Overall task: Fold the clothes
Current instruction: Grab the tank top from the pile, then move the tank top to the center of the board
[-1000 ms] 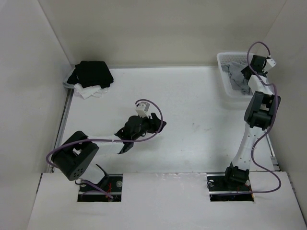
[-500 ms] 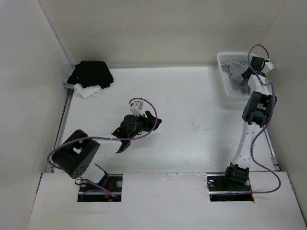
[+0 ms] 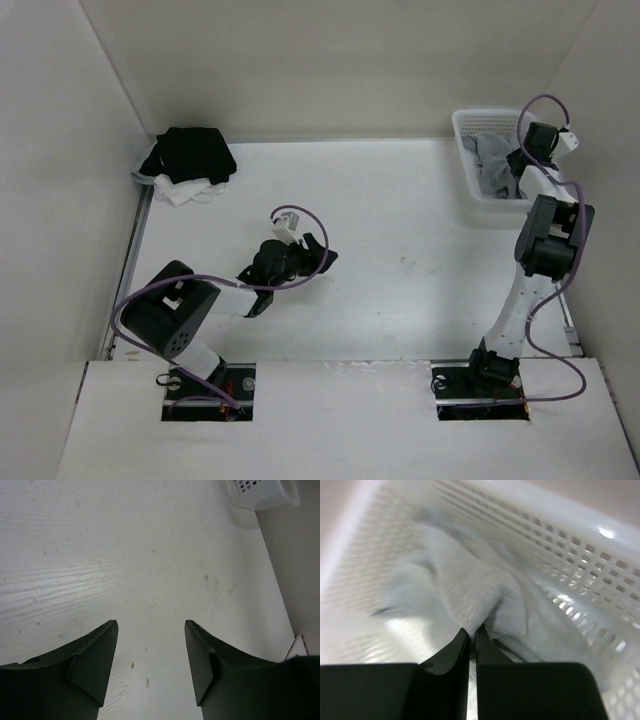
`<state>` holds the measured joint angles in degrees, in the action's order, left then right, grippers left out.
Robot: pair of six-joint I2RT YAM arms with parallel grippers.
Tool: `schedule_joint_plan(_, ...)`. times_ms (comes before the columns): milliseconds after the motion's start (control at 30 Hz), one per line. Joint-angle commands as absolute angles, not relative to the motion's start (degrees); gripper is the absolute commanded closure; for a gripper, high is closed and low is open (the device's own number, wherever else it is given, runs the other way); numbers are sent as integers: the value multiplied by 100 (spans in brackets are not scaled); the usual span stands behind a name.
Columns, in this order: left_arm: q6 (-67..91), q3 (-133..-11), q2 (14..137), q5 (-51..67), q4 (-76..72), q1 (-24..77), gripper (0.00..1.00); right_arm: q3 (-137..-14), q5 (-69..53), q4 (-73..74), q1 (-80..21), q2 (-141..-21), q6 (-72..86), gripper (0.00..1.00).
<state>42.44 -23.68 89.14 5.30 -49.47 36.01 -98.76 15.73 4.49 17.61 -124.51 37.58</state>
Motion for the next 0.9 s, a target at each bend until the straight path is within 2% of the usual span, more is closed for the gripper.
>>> schedule_joint_plan(0,4333,-2373,9026,703,-5660,3564,46,-9318,1276,-1466,1403,-10515,3919,97)
schedule_joint_plan(167,4430,-2364,8816,694,-5643,3564,47,-8904,748,-1854,963,-9221,3990,96)
schedule_joint_plan(467,4727,-2329,6929,221,-4275,2775,47,-8597,-1045,-1820,-960,-7138,3630,93)
schedule_joint_plan(600,5009,-2145,6443,-44,-4017,2474,46,-7289,-1134,-2100,-2094,-6593,3875,90)
schedule_joint_plan(667,5141,-1987,6154,-53,-3894,2247,46,-6219,-854,-2529,-2726,-6478,4182,86)
schedule_joint_plan(733,5255,-1881,5934,-53,-3693,2044,46,-5101,-397,-3048,-3333,-6521,4403,76)
schedule_joint_plan(800,5282,-1750,5583,-9,-3193,1720,45,-3978,-150,-3112,-3869,-6566,4491,56)
schedule_joint_plan(867,5247,-1679,5450,-9,-2972,1639,45,-3510,-97,-2815,-4029,-6330,4430,48)
